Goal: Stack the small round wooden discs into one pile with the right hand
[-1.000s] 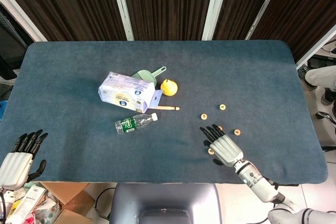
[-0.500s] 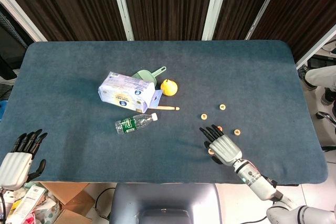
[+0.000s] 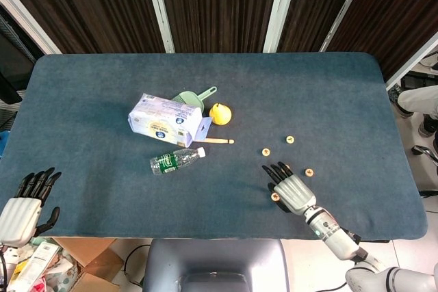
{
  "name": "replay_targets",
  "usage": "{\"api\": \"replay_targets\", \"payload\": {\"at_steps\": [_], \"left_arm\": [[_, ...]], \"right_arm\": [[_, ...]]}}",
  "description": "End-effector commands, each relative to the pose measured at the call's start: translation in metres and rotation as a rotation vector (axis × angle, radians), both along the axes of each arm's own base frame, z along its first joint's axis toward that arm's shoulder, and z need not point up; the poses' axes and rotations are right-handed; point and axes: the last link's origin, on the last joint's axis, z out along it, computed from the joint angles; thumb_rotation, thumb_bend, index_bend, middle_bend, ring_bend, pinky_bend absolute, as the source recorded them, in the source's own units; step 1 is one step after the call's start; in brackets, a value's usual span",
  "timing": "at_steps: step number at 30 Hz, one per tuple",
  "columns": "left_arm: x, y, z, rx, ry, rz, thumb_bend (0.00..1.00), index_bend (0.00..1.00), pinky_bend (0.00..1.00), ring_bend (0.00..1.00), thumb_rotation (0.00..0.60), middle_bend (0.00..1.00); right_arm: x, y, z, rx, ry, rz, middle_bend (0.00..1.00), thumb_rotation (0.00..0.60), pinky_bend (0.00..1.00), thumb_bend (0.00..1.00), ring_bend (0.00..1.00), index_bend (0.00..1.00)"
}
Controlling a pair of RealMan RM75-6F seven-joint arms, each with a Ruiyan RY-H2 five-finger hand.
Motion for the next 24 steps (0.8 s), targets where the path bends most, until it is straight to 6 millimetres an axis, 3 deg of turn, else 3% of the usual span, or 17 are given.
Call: {"api": "replay_targets", "payload": {"at_steps": [1,12,16,24], "left_arm": [[0.000,0.000,0.000,-0.002,0.001,0.001,0.50,0.00,0.00,0.00,0.600,0.00],[-0.001,0.001,0.000,0.001,0.002,0.011,0.50,0.00,0.00,0.00,0.600,0.00],[-0.001,0.001,0.000,0.001,0.005,0.014,0.50,0.00,0.00,0.00,0.600,0.00],[-0.001,0.002,-0.001,0.001,0.004,0.019,0.50,0.00,0.00,0.00,0.600,0.00]], "right_arm": [[0.000,0.000,0.000,-0.004,0.001,0.001,0.00,0.600,0.00,0.46,0.00,0.57],[-0.003,-0.001,0.000,0.000,0.015,-0.025,0.00,0.600,0.00,0.46,0.00,0.65],[0.001,-0.005,0.010,-0.049,-0.033,-0.016,0.00,0.600,0.00,0.47,0.00,0.66],[0.007,-0.041,0.034,-0.146,-0.034,-0.052,0.00,0.600,0.00,0.47,0.00,0.67]]}}
